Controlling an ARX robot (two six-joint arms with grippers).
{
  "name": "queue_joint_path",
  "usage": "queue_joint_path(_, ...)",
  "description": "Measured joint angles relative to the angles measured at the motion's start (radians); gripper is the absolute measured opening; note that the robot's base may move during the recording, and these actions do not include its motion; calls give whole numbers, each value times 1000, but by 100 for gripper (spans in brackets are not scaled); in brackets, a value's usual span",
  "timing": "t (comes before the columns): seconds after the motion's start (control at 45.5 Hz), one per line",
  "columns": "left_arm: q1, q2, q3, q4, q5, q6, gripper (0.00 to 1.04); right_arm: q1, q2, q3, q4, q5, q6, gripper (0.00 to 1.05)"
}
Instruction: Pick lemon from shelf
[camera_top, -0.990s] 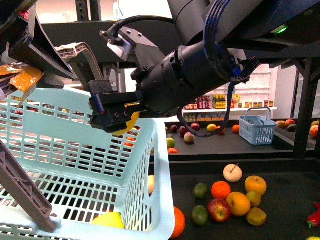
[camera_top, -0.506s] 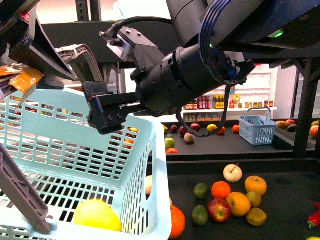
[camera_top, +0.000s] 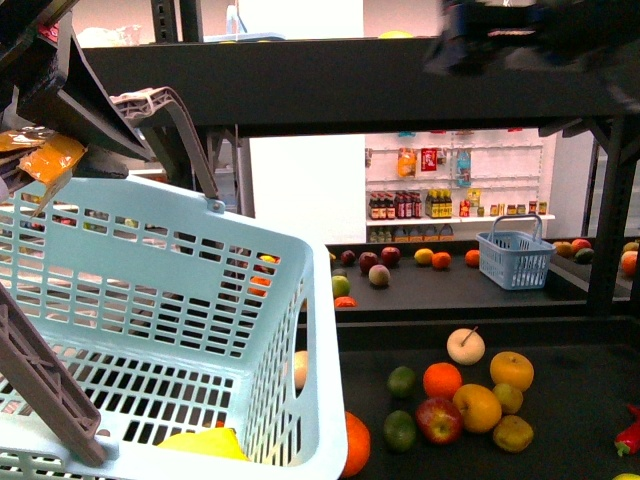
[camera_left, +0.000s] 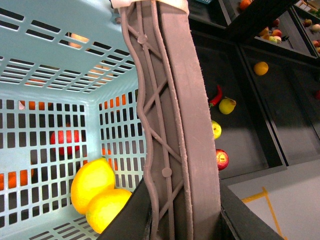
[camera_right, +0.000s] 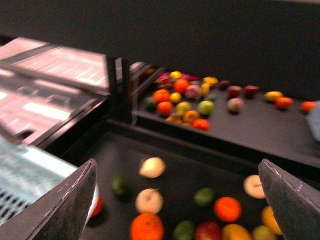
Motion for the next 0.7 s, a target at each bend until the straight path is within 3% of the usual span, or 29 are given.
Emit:
queue_joint_path(0.22,0,0,0,0,0,0,19,-139,-183,-261,169,1,15,97)
queue_joint_path(0.506,0,0,0,0,0,0,19,-210,-483,-634,265,-48,49,97)
queue_joint_path(0.704,0,0,0,0,0,0,19,-257,-780,-906,215,46,114,95)
